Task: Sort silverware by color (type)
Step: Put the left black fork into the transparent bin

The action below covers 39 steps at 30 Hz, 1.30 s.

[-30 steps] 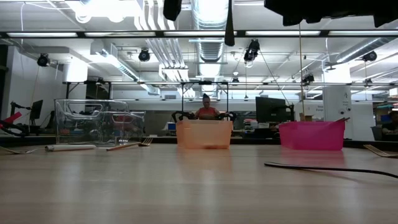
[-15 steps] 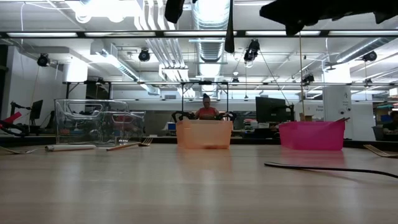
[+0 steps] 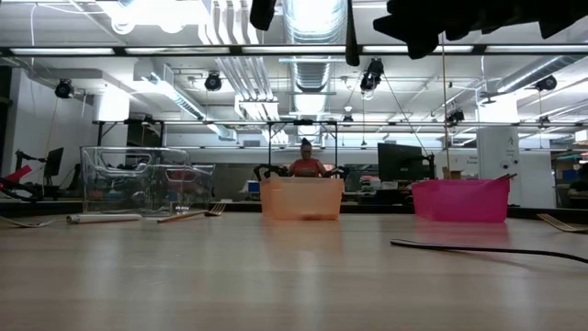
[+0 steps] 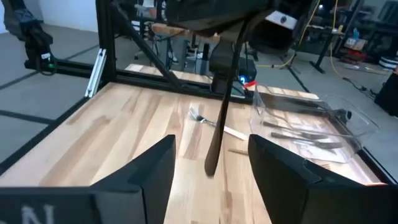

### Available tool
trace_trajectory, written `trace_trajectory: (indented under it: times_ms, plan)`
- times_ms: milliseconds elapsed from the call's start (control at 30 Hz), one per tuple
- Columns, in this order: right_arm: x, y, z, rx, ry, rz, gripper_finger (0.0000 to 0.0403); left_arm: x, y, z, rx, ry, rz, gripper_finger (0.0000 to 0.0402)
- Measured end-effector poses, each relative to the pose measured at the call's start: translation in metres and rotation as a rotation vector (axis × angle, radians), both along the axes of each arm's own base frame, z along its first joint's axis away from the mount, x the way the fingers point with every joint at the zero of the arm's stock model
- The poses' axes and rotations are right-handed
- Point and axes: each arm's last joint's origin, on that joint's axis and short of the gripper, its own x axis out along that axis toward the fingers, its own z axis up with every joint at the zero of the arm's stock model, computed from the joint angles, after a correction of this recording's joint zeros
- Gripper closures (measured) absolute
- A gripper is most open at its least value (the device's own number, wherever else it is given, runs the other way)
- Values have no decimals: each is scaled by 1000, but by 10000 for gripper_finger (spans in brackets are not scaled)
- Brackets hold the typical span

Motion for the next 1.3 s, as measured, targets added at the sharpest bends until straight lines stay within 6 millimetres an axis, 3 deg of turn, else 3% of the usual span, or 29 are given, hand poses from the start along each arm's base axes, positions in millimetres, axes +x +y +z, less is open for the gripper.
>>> trace_trajectory:
  times_ms: [567,1300]
  plan:
    - [15,2,-7,-10,-49,-6,231,6,0,0,16,-110,10,402]
    - [15,2,-7,-14,-52,-8,305,7,1,2,8,-179,9,402]
